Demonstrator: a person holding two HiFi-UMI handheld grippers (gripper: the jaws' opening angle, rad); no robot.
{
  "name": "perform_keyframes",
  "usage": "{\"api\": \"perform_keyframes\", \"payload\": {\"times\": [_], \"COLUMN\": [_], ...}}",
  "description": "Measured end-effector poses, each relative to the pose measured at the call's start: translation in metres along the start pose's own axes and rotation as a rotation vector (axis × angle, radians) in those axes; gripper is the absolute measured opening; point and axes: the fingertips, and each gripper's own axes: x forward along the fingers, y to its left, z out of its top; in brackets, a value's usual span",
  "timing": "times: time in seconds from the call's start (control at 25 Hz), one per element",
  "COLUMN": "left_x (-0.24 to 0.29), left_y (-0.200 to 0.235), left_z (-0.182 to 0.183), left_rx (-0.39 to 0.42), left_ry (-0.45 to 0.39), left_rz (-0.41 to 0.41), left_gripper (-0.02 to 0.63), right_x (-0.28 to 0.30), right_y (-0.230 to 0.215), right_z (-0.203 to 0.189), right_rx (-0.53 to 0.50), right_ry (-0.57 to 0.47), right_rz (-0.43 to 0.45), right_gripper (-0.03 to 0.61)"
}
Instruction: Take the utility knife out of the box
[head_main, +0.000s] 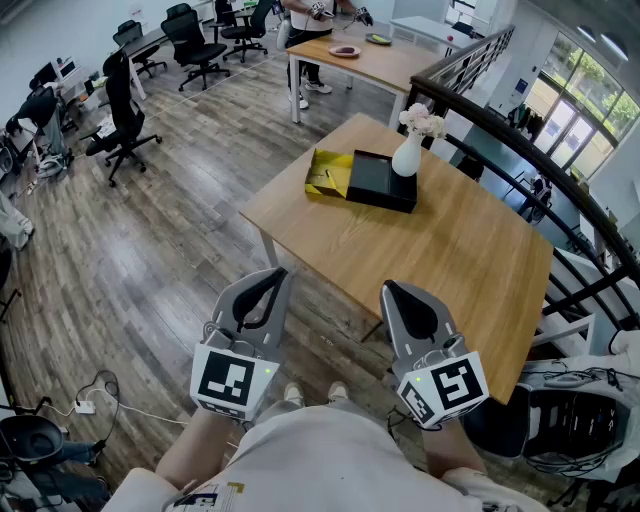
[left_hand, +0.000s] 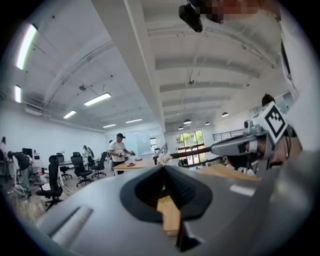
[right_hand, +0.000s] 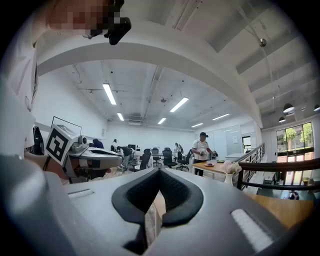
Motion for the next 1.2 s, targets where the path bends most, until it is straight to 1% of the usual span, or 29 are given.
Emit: {"api": "perform_keyframes", "payload": {"times": [0.12,0.2,0.32,0.48,0.68,0.84,1.12,1.2], "left_x": [0.002,0.004,0.007,0.01,0.018,0.023,0.04,0.043], "left_y": [-0.003,-0.005,-0.012,-0.017,-0.028,-0.037,-0.049,-0.053], "left_z": [-0.003,-0.005,-0.006,-0.006,-0.011,-0.011,-0.016,-0.018], "left_rx": [0.018,0.039,0.034,0.016,0.035,0.009,0.03,0.02], "left_ry": [0.0,-0.002,0.006,0.02,0.03,0.031,0.041,0.047], "left_rz": [0.0,-0.001,-0.006,0.0,0.014,0.03,0.056,0.068], "left_gripper": [0.002,0.002,0.002,0.002,0.002,0.002,0.002,0.002], "right_x": [-0.001,-0.003,-0.007,-0.009,-0.012,-0.014,-0.013,-0.014], "right_y": [-0.002,-0.006,-0.015,-0.02,-0.029,-0.036,-0.053,-0.06], "right_z": [-0.003,-0.004,-0.004,-0.006,-0.015,-0.02,-0.031,-0.035], "right_rx": [0.006,0.032,0.064,0.054,0.049,0.045,0.048,0.049], "right_ry": [0.0,-0.013,-0.023,-0.015,0.002,0.008,0.019,0.023], "right_rz": [0.0,-0.008,-0.018,-0.013,0.008,0.027,0.063,0.072], "right_gripper": [0.0,0.0,0.0,0.0,0.0,0.0,0.0,0.0]}}
